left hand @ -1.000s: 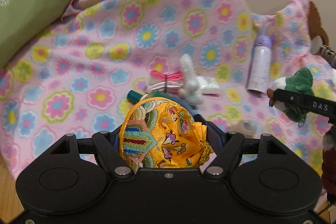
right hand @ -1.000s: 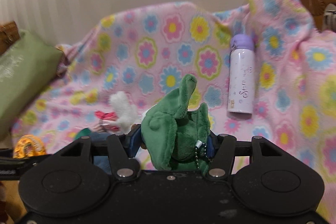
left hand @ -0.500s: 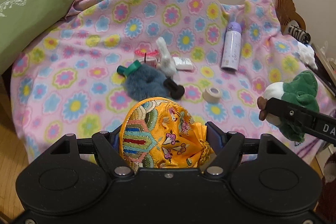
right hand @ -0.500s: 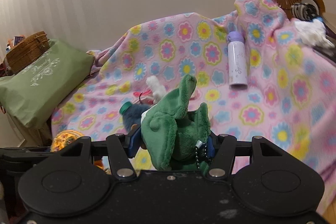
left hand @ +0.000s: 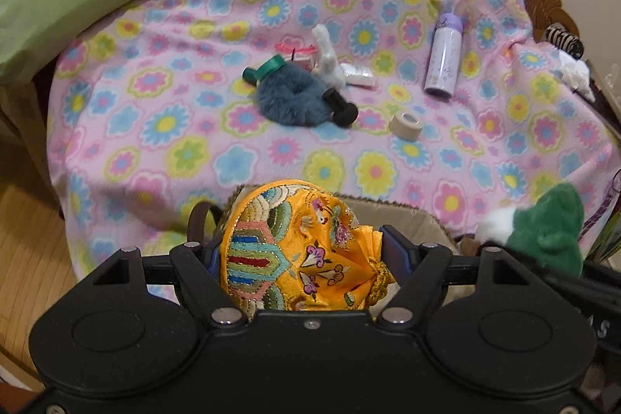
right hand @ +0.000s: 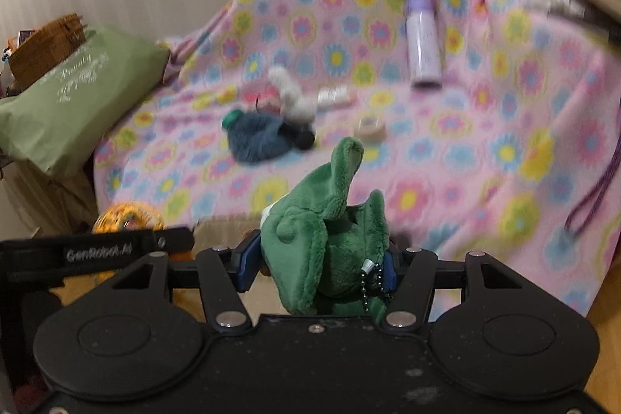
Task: Organize soft objects
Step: 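Carry the pouch and plush doll over the woven basket with both grippers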
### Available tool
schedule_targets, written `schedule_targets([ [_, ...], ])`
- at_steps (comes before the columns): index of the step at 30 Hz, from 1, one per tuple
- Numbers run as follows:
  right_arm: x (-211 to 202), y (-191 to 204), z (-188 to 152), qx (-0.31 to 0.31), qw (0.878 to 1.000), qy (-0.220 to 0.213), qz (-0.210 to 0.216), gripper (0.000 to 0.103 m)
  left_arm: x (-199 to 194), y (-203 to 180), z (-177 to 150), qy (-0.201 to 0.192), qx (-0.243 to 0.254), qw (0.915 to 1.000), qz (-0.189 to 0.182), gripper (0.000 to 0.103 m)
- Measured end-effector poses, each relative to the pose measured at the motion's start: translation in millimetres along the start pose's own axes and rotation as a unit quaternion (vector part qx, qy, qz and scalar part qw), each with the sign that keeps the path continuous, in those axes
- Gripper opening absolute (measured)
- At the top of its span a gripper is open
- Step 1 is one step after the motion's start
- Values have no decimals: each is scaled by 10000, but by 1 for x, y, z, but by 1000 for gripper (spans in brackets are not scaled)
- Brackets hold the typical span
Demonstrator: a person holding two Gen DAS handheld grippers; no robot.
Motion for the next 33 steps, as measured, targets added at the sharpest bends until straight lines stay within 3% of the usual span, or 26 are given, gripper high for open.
schedule_targets([
  [9, 3, -6, -12, 215, 9990, 368, -119, 58, 6, 3, -20, 313, 118, 9993, 139, 71],
  [28, 10, 1, -16, 8, 9982, 598, 63, 62, 1, 2, -22, 229, 380, 9982, 408, 72],
  [33, 8, 2, -14, -43, 9986, 517, 38, 62, -1, 1, -20, 150, 462, 9977, 467, 83],
])
Point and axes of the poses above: each gripper's, at about its wrist camera, not at the fingertips, and x roughly the way its jaws point, y to its left, z to its top, the point moved 5 cm from there along x, roughly the way its jaws point, and after that the axes turned 13 degrees about -y, right-handed, at the moved point
